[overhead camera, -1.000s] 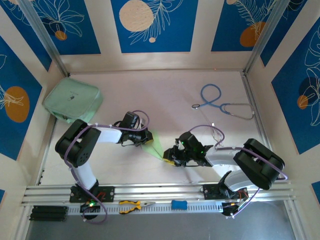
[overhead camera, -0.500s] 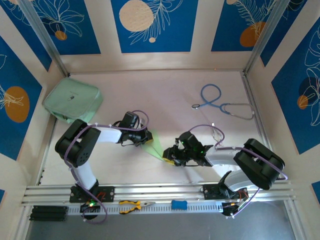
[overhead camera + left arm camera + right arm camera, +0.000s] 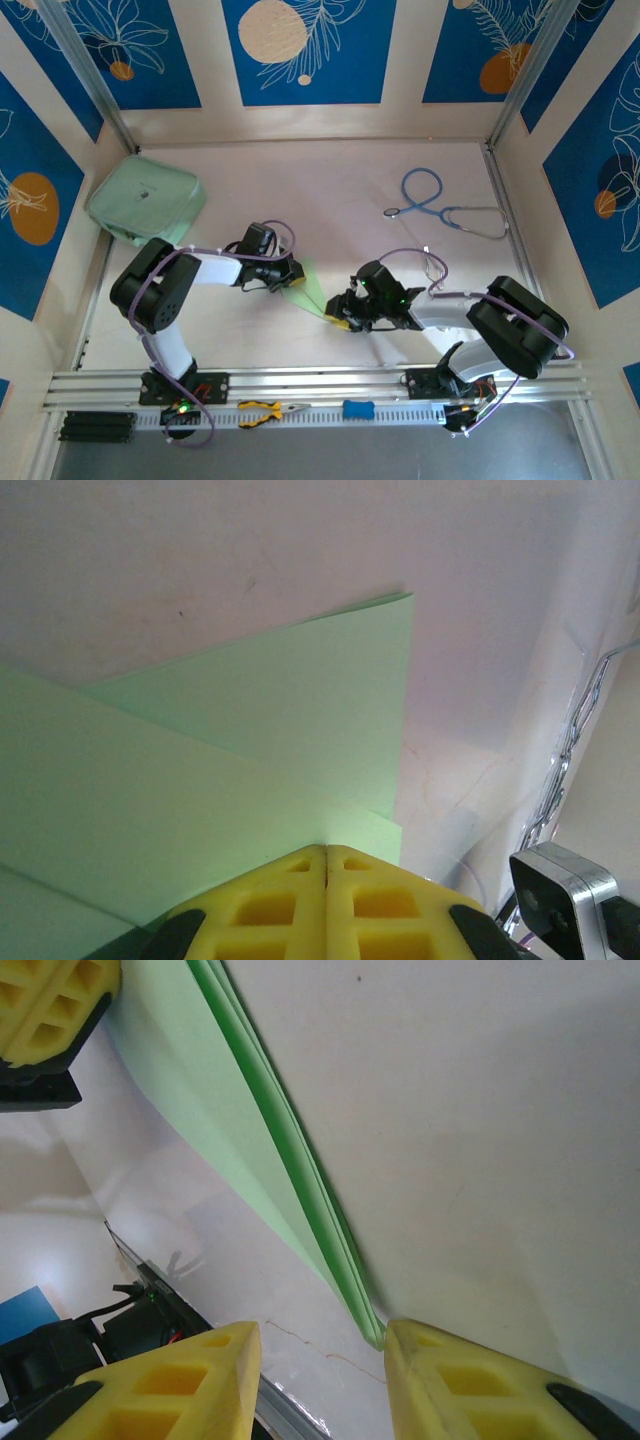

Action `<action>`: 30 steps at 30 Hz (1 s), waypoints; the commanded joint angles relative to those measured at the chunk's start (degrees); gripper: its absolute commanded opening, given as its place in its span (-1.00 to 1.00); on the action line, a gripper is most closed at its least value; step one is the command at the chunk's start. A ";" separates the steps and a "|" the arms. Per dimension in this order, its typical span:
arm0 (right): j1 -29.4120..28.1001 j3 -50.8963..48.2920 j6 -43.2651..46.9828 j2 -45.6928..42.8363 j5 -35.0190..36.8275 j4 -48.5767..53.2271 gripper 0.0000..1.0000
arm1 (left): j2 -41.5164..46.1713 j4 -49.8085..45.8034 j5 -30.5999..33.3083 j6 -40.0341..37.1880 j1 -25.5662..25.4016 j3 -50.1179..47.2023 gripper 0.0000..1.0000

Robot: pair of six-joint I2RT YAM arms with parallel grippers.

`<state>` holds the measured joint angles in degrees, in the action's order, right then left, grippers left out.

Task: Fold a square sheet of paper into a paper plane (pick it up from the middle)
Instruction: Fourth fold the wing at the center of the table, then turn over the paper at the center of the table.

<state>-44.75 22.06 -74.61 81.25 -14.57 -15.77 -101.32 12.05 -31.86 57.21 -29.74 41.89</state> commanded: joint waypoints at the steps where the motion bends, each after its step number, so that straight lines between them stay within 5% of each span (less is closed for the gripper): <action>1: 0.10 1.60 -0.72 2.10 -0.51 1.87 -0.23 | -0.20 0.29 -0.71 1.10 0.72 -1.28 -0.87; 30: 2.03 2.81 4.99 3.43 -1.64 -8.56 -0.15 | 0.74 0.61 -1.25 0.91 1.00 -1.02 -0.87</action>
<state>-43.13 24.43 -71.48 83.64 -15.09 -21.67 -101.30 12.86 -31.99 58.08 -29.36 41.60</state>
